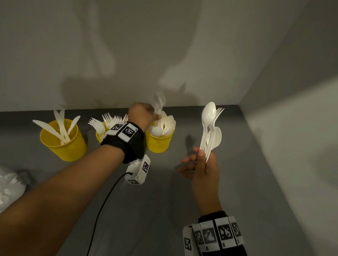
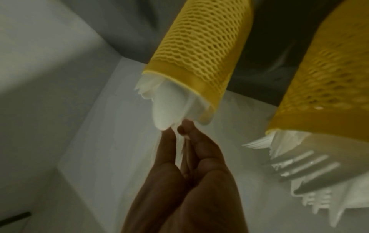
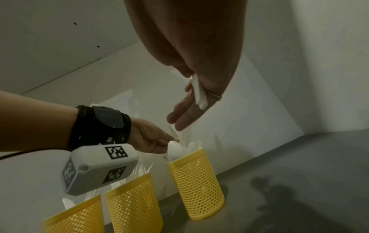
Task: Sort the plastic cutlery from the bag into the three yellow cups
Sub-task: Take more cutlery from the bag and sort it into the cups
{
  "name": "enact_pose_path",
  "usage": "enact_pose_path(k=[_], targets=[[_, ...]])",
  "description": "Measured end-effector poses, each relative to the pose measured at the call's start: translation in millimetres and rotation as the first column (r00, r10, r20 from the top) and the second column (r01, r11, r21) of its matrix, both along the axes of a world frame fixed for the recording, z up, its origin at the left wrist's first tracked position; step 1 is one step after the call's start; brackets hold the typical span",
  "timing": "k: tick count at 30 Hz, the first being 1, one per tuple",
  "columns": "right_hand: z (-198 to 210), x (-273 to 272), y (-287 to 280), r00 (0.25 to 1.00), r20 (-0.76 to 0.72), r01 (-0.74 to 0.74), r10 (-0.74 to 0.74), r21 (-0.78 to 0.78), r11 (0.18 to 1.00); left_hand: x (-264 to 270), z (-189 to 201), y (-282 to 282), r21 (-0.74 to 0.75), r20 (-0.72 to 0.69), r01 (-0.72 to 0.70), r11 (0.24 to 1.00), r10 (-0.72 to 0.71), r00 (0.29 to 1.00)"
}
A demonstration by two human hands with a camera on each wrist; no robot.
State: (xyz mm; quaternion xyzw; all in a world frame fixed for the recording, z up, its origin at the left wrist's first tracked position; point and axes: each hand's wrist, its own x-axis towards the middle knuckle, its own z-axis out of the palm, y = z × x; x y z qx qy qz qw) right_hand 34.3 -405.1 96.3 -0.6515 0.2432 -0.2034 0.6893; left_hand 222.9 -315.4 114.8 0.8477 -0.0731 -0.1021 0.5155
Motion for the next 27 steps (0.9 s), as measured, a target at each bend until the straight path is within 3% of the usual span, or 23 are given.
enact_pose_path(k=[3,6,9,12,15,19,23,27], targets=[[5,2,1,1.0,0.006,-0.015,0.014,0.03,0.999,2,-1,6,0.128,-0.037,0.104,0.986,-0.1,0.994],[14,3,5,0.998,0.031,-0.052,0.049,0.11,0.993,1,8,18,0.129,-0.049,0.103,0.986,-0.097,0.994],[20,4,13,0.997,0.026,-0.07,0.069,0.081,0.994,-16,20,37,0.124,0.05,0.049,0.991,-0.055,0.997],[24,4,24,0.994,0.027,-0.11,0.109,0.038,0.993,-53,32,54,0.013,0.126,0.053,0.998,-0.055,0.991],[27,4,34,0.983,0.044,-0.182,0.18,0.062,0.981,-92,45,57,-0.185,0.051,0.141,0.973,-0.134,0.99],[30,2,48,0.959,0.026,-0.284,0.283,0.069,0.956,-120,55,54,-0.372,-0.002,0.144,0.917,-0.156,0.988],[31,-5,57,0.949,-0.019,-0.314,0.315,0.064,0.947,-124,52,55,-0.428,-0.035,0.088,0.9,-0.114,0.993],[27,-10,55,0.967,-0.023,-0.25,0.254,0.092,0.964,-123,46,57,-0.41,-0.027,0.095,0.907,-0.116,0.993]])
